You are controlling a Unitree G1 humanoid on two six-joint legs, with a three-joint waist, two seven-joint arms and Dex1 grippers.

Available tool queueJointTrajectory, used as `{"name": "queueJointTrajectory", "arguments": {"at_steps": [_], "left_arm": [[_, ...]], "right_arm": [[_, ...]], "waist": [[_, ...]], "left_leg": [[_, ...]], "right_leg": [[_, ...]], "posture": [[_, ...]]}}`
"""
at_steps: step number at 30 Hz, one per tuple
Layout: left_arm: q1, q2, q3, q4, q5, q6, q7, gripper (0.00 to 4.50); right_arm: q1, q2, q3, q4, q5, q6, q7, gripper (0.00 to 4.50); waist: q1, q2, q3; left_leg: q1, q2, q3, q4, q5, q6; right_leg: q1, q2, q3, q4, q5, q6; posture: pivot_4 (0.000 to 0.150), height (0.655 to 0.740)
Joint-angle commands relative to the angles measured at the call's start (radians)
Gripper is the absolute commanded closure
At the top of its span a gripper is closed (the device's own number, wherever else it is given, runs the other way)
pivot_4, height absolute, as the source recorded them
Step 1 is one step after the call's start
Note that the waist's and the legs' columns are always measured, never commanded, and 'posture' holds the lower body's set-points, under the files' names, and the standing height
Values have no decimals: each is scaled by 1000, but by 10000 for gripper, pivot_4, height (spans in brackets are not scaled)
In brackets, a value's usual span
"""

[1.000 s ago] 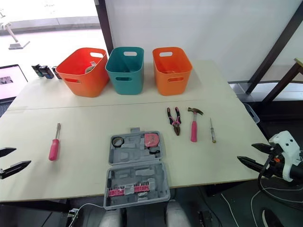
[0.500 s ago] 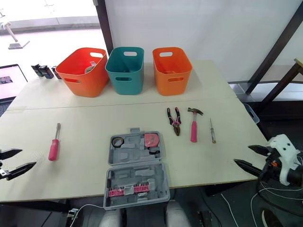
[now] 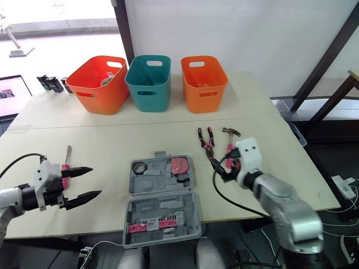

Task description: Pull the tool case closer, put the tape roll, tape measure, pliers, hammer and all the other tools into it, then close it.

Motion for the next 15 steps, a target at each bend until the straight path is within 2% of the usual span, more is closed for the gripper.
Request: {"name": "queueJointTrajectory", "arguments": {"at_steps": [1, 6, 9, 15], "left_arm": [[1, -36, -11, -74, -37, 0, 15, 0], [18, -70, -34, -110, -41, -48, -18, 0], [26, -50, -49, -117, -61, -33, -64, 0], [11, -74, -68, -124, -73, -79, -89, 0]], "right_arm": [[-79, 82, 66, 96, -95, -52, -113, 316], [-192, 177, 90, 346, -183, -165, -193, 316], [-238, 195, 88, 468, -208, -228, -199, 316], [-295, 222, 56, 677, -222, -337, -206, 316]], "waist": [[-2, 0, 0], [-1, 1, 0], [0, 0, 0], [-2, 1, 0]], "left_leg": [[0, 0, 0, 0, 0, 0], [-1, 0, -1, 0, 0, 0], [-1, 0, -1, 0, 0, 0], [-1, 0, -1, 1, 0, 0]], "right_leg": [[0, 0, 0, 0, 0, 0], [-1, 1, 0, 2, 0, 2], [-1, 1, 0, 2, 0, 2], [-1, 1, 0, 2, 1, 2]], "posture": [[1500, 7400], [1500, 7400], [1500, 7400], [1500, 7400]]}}
